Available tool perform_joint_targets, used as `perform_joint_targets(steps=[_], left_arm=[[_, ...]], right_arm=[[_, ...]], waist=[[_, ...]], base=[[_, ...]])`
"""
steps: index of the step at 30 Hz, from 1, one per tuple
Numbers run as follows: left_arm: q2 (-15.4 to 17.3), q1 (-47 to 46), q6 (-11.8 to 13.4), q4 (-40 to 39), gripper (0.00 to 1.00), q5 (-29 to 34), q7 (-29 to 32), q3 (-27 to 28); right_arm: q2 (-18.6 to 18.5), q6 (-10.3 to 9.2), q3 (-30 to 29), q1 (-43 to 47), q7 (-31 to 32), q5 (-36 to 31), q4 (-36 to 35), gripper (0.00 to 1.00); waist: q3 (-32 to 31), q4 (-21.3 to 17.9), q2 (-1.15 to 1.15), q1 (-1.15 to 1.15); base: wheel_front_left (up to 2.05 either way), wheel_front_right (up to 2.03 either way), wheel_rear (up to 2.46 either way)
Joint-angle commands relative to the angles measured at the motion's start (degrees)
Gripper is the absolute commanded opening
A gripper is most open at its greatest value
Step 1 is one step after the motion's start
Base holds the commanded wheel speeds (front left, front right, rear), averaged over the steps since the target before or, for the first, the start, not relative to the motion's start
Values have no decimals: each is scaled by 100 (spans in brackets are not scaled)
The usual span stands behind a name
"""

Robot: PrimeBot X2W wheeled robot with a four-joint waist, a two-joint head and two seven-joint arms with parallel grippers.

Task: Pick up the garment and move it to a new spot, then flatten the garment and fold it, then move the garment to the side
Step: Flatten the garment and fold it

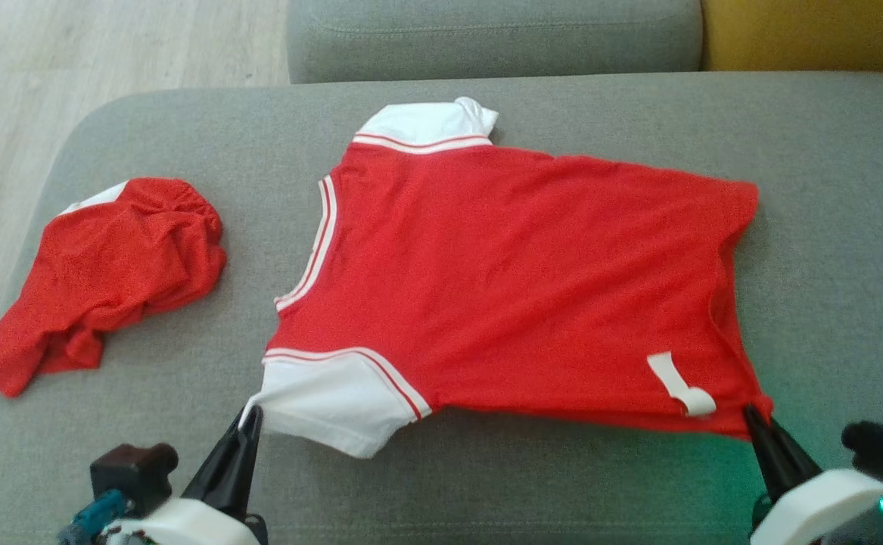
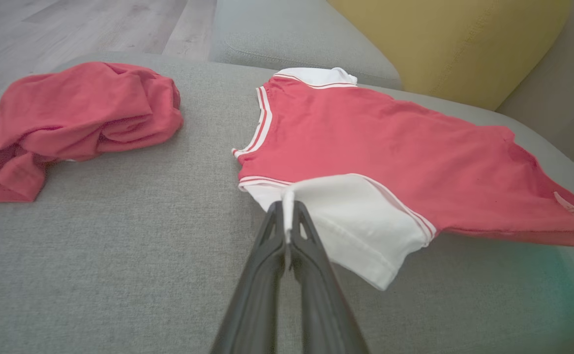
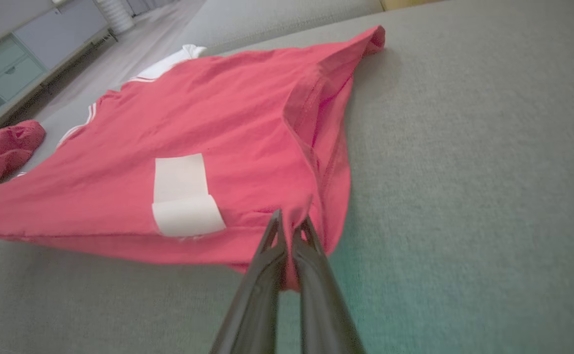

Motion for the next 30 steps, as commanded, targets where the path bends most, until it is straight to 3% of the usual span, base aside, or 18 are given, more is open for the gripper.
perform_joint_targets(steps=[1,8,16,27,28,29,30], left_arm=[[138,-183,62,-382,0,-49,98,198],[288,-425,62,-487,0,-157,621,195],[399,-1745,-254,302,0,-695,1349,314],[438,-3493,-611,1590,0,-954,1824,263],[426,-3624,-643,1724,8,-937,1808,225],[394,-3740,-678,1850,54,-939,1762,194],[382,-3853,-723,1971,100,-908,1690,144]], right_arm=[[8,23,-107,72,196,-145,-437,0],[431,23,-509,290,1194,-451,-1103,0],[652,23,-682,-447,2020,-578,-1070,0],[700,23,-717,-1491,1892,-626,-489,0],[701,23,-690,-1559,1843,-618,-417,0],[709,23,-657,-1623,1776,-596,-356,0],[714,23,-630,-1677,1678,-585,-308,33]], waist=[[-14,20,0,1],[104,-60,0,1],[583,-264,0,1],[1107,-523,0,1],[1149,-546,0,1],[1186,-568,0,1],[1220,-583,0,1]], base=[[0,0,0],[0,0,0],[0,0,0],[0,0,0],[0,0,0],[0,0,0],[0,0,0]])
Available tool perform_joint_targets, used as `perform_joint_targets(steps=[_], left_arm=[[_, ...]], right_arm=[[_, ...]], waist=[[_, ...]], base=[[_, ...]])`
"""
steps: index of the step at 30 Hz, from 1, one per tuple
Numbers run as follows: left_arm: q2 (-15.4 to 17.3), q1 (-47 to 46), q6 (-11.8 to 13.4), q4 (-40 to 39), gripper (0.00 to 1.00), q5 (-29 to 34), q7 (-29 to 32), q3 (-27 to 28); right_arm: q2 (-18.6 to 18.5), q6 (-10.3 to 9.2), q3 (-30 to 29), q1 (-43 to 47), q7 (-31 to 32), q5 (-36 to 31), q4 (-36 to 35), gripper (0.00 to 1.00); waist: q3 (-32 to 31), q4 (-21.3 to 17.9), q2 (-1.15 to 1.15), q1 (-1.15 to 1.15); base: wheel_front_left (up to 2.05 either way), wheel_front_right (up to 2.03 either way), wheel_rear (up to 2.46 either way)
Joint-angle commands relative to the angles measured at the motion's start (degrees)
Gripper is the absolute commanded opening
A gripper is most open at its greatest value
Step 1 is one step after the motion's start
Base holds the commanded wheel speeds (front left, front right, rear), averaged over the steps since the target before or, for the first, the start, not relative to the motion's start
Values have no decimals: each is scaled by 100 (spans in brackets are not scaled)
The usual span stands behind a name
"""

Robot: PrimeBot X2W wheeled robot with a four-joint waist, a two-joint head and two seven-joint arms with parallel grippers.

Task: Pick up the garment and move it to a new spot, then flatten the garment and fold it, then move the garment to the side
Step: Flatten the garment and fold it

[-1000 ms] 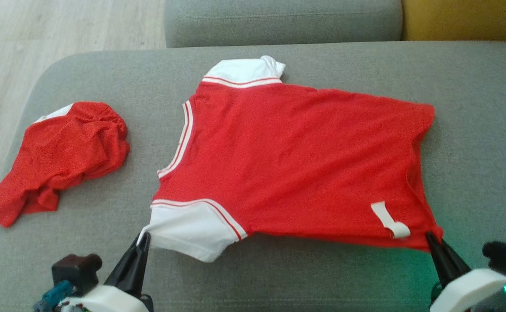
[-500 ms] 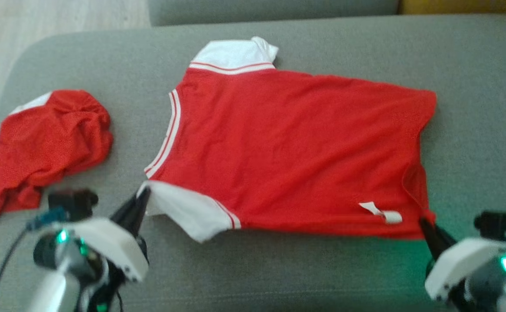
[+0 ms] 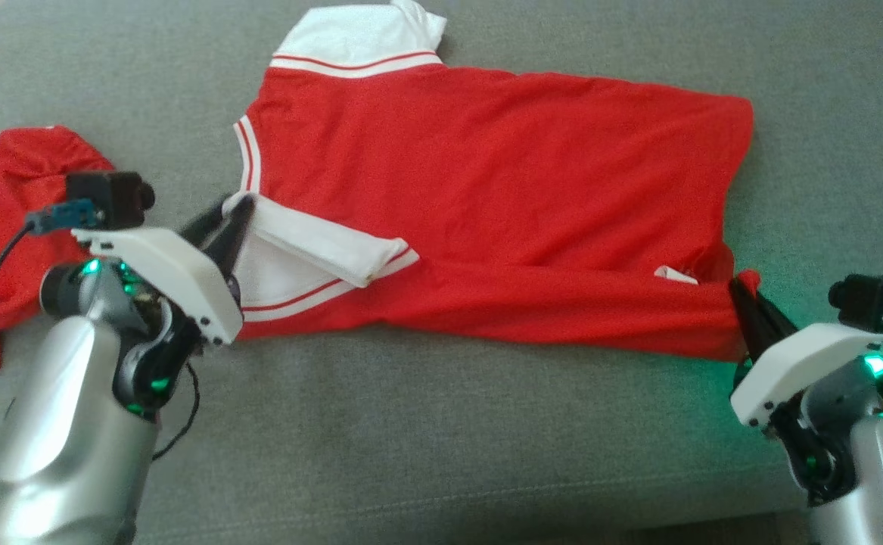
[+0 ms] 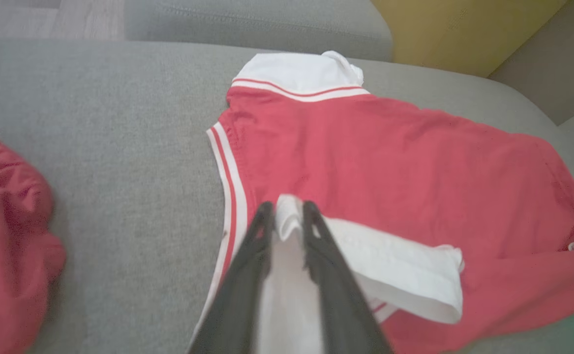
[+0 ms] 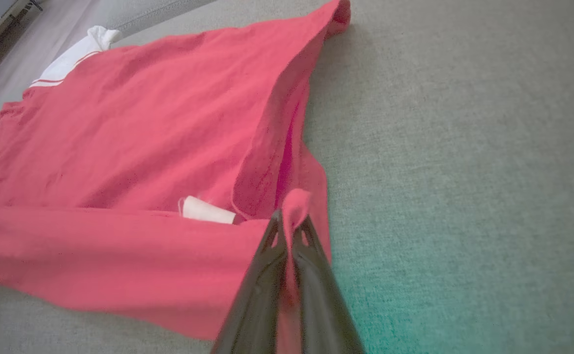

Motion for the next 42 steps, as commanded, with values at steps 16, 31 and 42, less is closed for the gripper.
perform_joint_targets(steps=[16,31,42], left_arm=[[-77,488,909,-478,100,1103,-2892,390],[-29,2259,1509,-1751,100,1362,-2907,328],[17,2296,1470,-1794,100,1284,-2619,209]], right_arm=[[-112,23,412,-30,-2389,-1074,-1163,100],[159,23,345,1087,-2070,-1246,-1878,100],[179,23,304,1191,-1779,-1204,-1801,100]], waist=[[-159,69,0,-1],[-798,234,0,-1],[-797,220,0,-1]], base=[[0,0,0],[0,0,0],[0,0,0]])
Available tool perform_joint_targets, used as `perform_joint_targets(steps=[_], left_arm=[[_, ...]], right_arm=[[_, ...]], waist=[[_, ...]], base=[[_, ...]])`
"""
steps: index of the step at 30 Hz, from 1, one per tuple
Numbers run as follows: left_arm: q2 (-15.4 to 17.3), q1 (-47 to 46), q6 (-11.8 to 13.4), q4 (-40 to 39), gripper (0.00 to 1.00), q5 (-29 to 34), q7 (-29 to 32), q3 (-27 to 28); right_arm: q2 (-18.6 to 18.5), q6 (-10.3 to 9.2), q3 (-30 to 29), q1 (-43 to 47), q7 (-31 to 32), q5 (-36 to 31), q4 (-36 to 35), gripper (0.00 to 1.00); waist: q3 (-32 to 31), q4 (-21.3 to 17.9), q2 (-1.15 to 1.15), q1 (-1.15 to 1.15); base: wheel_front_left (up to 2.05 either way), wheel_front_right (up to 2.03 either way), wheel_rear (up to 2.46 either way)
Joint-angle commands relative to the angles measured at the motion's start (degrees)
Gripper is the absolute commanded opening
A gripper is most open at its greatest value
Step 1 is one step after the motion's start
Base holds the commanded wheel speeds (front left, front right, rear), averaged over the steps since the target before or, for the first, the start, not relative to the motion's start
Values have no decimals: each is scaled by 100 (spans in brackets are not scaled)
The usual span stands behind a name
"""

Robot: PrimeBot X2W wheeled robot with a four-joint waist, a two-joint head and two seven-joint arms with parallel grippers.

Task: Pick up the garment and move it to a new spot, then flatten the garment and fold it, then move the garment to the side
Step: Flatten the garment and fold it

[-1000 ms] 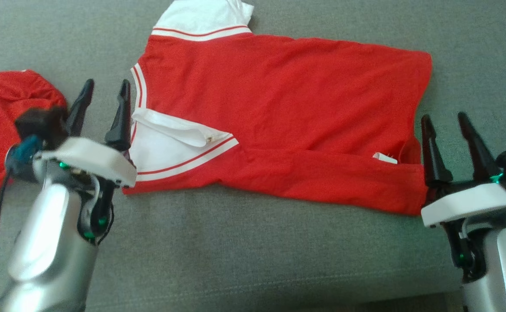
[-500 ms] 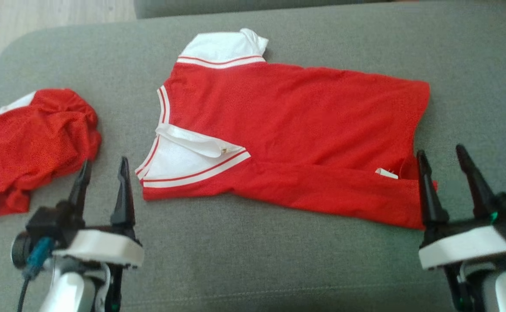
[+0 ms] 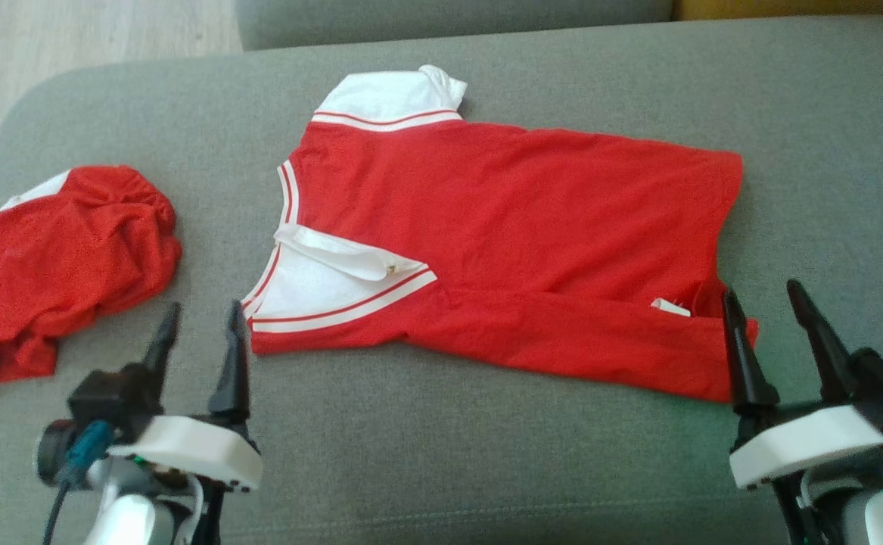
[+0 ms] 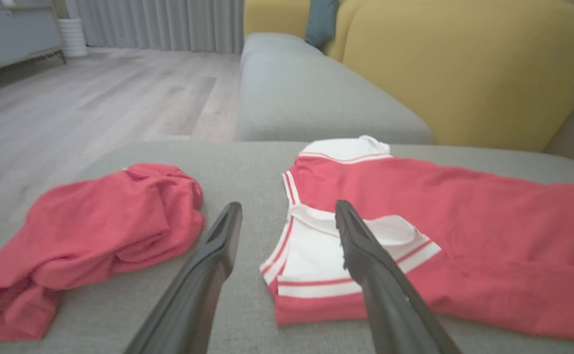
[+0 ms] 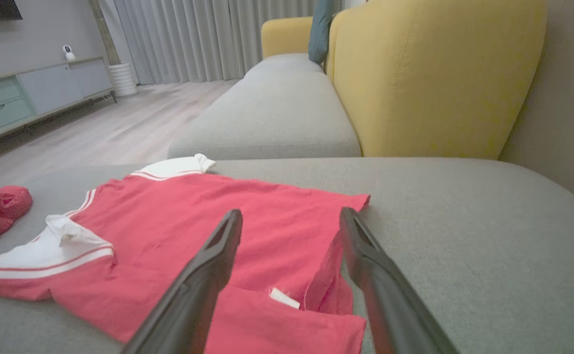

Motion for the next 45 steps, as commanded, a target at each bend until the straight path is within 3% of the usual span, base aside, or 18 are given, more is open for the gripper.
perform_joint_targets(steps=[1,11,17,25,27,28,35,45], left_arm=[[128,-245,-46,-107,100,-29,38,176],[72,-1267,-754,1432,100,-452,582,-92],[36,-1751,-1010,2247,100,-640,879,-156],[-13,-2023,-1324,2741,100,-918,1319,-272],[-15,-2067,-1397,2768,15,-943,1327,-326],[3,-2091,-1417,2764,0,-908,1278,-358],[10,-2071,-1426,2675,0,-921,711,-280],[-44,-1421,-1152,2372,0,-1160,431,-52]], right_arm=[[-18,23,83,-22,47,38,-138,100],[-66,23,-237,-134,604,149,571,100],[-22,23,-348,-305,1000,273,946,100],[26,23,-285,-510,1757,530,1172,100],[30,23,-290,-533,1891,595,1192,37],[31,23,-306,-546,1922,608,1184,0],[-20,23,-452,-592,1961,750,1057,0],[-226,23,-449,-596,2113,936,946,0]], waist=[[59,1,0,0],[701,-64,0,0],[938,-83,0,0],[1060,-62,0,0],[1070,-39,0,0],[1074,-25,0,0],[1017,113,0,0],[790,396,0,0]], base=[[0,0,0],[0,0,0],[0,0,0],[0,0,0],[0,0,0],[0,0,0],[0,0,0],[0,0,0]])
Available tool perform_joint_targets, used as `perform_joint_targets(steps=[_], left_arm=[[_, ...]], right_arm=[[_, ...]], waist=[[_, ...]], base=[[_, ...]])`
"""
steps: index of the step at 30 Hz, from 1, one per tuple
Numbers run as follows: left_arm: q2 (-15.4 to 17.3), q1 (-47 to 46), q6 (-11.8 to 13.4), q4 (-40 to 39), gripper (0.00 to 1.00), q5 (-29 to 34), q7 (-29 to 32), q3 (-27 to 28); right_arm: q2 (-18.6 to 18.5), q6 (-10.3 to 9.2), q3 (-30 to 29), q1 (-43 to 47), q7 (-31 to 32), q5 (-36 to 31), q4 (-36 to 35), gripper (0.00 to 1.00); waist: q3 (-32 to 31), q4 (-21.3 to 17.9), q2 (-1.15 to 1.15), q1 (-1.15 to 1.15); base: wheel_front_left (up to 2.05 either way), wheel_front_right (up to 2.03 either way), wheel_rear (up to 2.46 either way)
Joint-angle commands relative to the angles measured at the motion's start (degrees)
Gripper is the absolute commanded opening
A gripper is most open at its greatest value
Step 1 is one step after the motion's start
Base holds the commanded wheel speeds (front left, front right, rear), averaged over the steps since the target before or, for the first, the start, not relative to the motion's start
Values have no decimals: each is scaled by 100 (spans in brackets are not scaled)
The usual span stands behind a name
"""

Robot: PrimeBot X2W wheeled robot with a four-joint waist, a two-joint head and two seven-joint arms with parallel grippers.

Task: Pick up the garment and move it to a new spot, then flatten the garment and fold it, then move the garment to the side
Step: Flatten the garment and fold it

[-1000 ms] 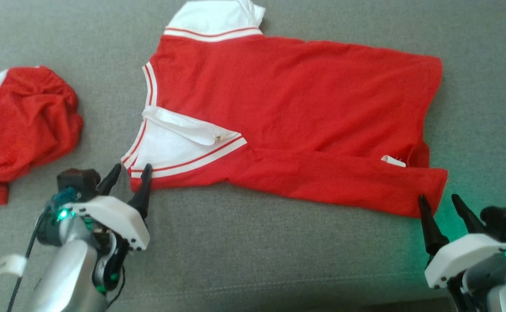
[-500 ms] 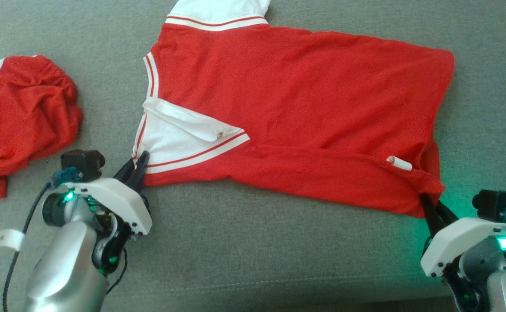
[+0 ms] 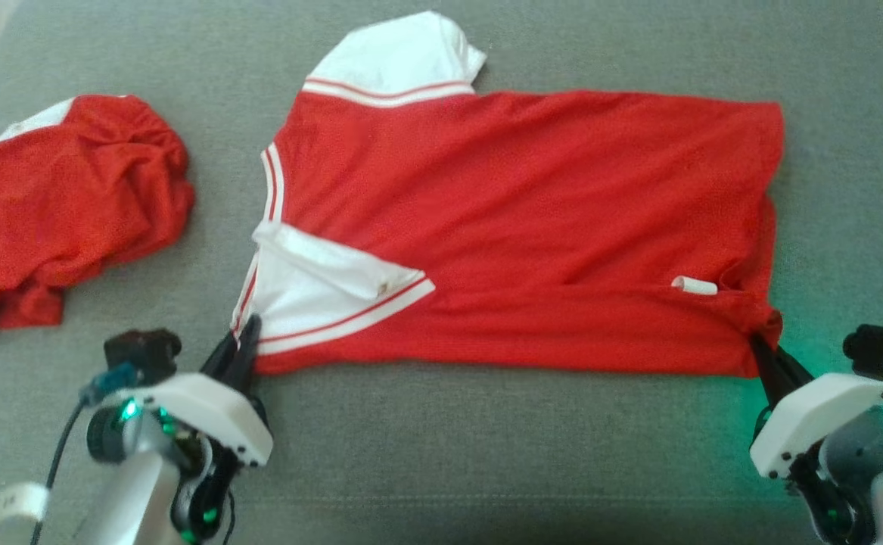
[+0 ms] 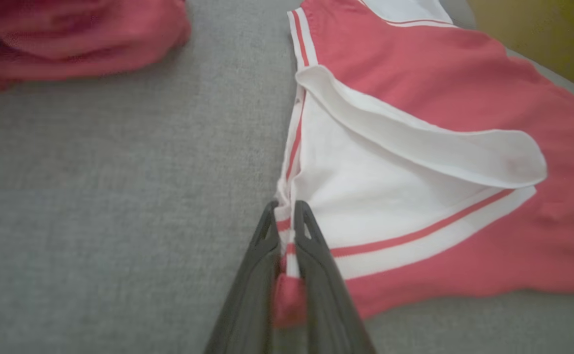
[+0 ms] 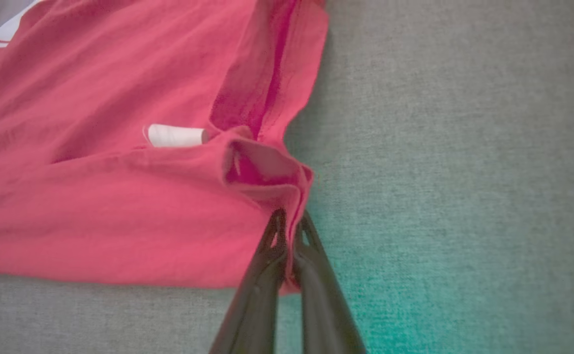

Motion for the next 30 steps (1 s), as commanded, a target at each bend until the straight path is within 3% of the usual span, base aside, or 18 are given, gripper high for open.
perform_joint_targets(steps=[1,7,17,18,19,20,30], left_arm=[[152,-18,75,-181,0,-37,-87,309],[105,502,247,-540,0,-152,26,294],[113,911,406,-944,0,-196,329,154],[126,930,430,-975,31,-183,336,150],[138,950,470,-1002,100,-160,324,155],[145,967,508,-1032,100,-139,298,161],[407,921,1181,-1920,100,636,-706,387]], right_arm=[[-117,23,104,-93,18,31,-242,0],[-67,23,-69,254,222,102,-259,0],[23,23,-300,720,327,152,-389,0],[38,23,-289,733,310,178,-409,4],[51,23,-276,747,295,190,-423,46],[59,23,-254,756,248,192,-451,100],[115,23,-21,539,-1550,-516,-1390,100]], waist=[[-66,73,0,0],[-275,235,0,0],[-451,186,0,0],[-460,174,0,0],[-477,162,0,0],[-497,150,0,0],[-767,-18,0,0]], base=[[0,0,0],[0,0,0],[0,0,0],[0,0,0],[0,0,0],[0,0,0],[0,0,0]])
